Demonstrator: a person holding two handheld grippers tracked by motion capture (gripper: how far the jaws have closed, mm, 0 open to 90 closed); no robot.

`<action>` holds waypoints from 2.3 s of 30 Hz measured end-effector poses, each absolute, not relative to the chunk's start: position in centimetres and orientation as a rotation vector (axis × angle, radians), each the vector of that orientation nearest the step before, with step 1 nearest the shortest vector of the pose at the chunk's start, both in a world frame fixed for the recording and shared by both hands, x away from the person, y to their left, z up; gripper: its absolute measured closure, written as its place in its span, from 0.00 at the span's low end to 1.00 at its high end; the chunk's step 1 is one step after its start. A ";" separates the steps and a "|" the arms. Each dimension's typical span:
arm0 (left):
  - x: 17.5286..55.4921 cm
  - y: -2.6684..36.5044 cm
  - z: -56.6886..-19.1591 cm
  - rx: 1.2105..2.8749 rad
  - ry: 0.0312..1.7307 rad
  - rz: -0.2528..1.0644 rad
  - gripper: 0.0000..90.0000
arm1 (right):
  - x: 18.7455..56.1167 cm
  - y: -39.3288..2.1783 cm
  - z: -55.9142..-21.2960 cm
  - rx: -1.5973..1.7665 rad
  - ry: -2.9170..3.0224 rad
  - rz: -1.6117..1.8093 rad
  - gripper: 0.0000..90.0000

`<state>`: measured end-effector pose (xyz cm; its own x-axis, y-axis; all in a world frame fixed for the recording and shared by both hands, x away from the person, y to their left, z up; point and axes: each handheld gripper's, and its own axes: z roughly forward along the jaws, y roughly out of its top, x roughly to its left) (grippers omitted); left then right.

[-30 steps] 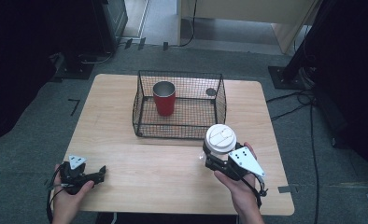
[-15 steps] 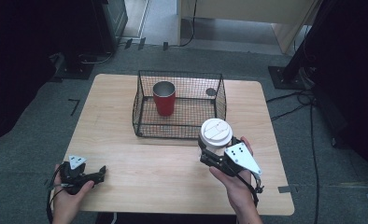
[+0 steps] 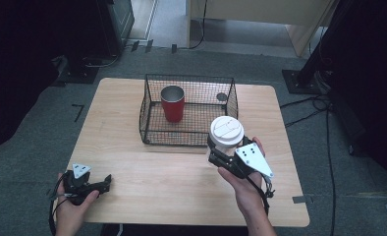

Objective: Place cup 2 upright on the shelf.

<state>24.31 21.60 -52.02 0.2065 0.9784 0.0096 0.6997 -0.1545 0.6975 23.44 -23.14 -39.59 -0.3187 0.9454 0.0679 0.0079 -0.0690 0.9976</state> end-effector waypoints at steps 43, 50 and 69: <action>24.5 21.6 -52.0 1.915 1.571 0.650 0.02 | 33.5 -20.1 -35.2 1.053 1.275 1.472 0.18; 24.4 21.6 -52.0 1.915 1.571 0.649 0.02 | 36.0 -19.3 -36.1 1.080 1.296 1.453 0.18; 24.5 21.6 -52.0 1.914 1.570 0.649 0.02 | 41.9 -20.0 -41.2 1.256 1.319 1.375 0.18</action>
